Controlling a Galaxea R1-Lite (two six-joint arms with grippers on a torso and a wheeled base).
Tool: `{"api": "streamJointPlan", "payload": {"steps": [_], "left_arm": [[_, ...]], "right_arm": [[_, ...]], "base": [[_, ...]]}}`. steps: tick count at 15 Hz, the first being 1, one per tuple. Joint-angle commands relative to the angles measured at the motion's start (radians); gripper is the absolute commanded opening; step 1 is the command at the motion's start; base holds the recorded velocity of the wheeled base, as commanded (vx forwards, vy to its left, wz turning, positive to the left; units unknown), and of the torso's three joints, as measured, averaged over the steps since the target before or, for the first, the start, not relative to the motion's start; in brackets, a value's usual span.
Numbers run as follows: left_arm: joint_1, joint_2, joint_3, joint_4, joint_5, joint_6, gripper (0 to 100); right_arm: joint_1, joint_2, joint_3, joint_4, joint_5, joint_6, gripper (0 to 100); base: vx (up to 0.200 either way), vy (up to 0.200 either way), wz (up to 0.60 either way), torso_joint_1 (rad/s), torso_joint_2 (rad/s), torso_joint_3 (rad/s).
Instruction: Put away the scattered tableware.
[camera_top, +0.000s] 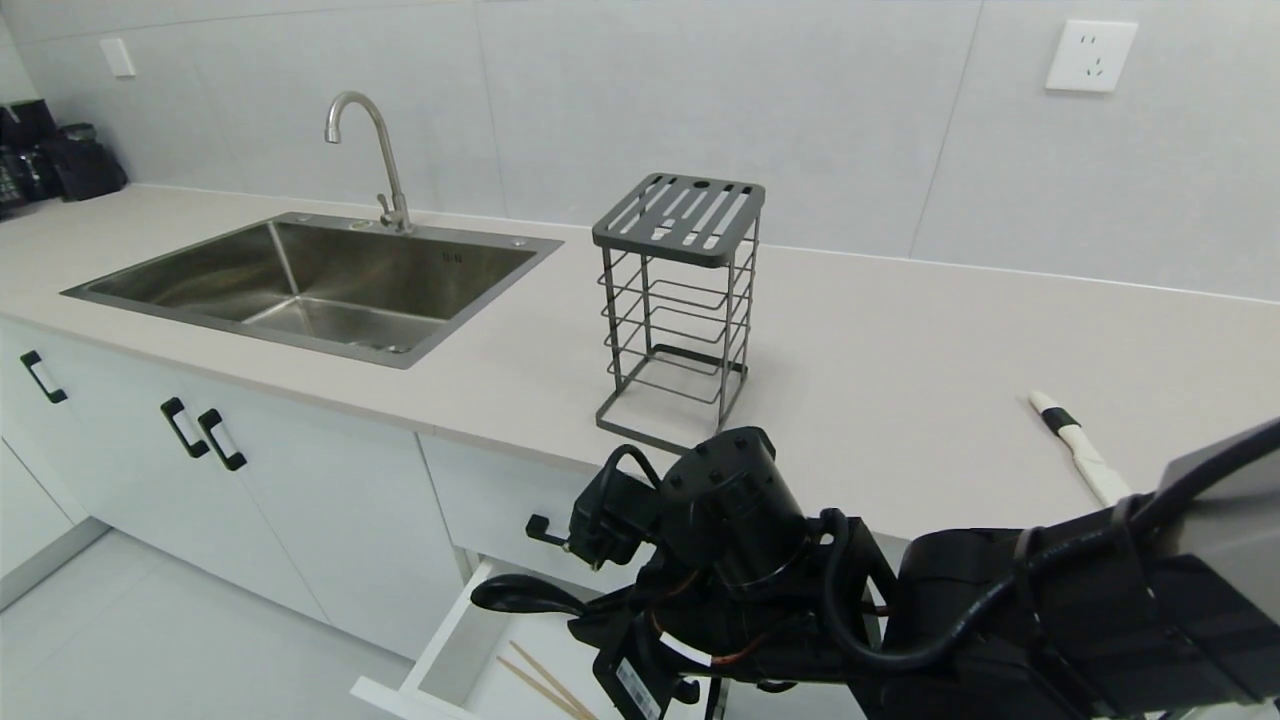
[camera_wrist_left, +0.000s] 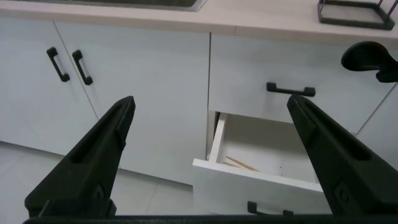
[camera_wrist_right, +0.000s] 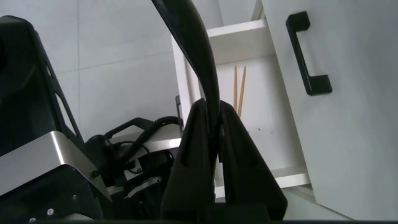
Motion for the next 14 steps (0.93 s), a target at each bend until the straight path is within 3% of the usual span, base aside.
{"api": "streamJointPlan", "payload": {"steps": [1, 4, 11, 14], "left_arm": [[0.0, 0.001, 0.0, 0.0, 0.001, 0.0, 100], [-0.002, 0.001, 0.0, 0.0, 0.001, 0.0, 100], [0.0, 0.001, 0.0, 0.0, 0.001, 0.0, 100], [0.0, 0.001, 0.0, 0.0, 0.001, 0.0, 100]], "right_arm": [[-0.001, 0.002, 0.0, -0.001, 0.001, 0.0, 0], [-0.001, 0.008, 0.0, -0.001, 0.002, 0.0, 0], [-0.001, 0.027, -0.007, -0.002, 0.022, -0.002, 0], [-0.001, 0.033, -0.007, -0.002, 0.025, -0.002, 0]], "base": [[0.0, 0.0, 0.0, -0.251, 0.49, 0.227], [0.0, 0.0, 0.0, -0.219, 0.42, 0.198], [0.0, 0.0, 0.0, -0.03, 0.06, 0.026], [0.0, 0.0, 0.0, -0.178, 0.34, 0.159]]}}
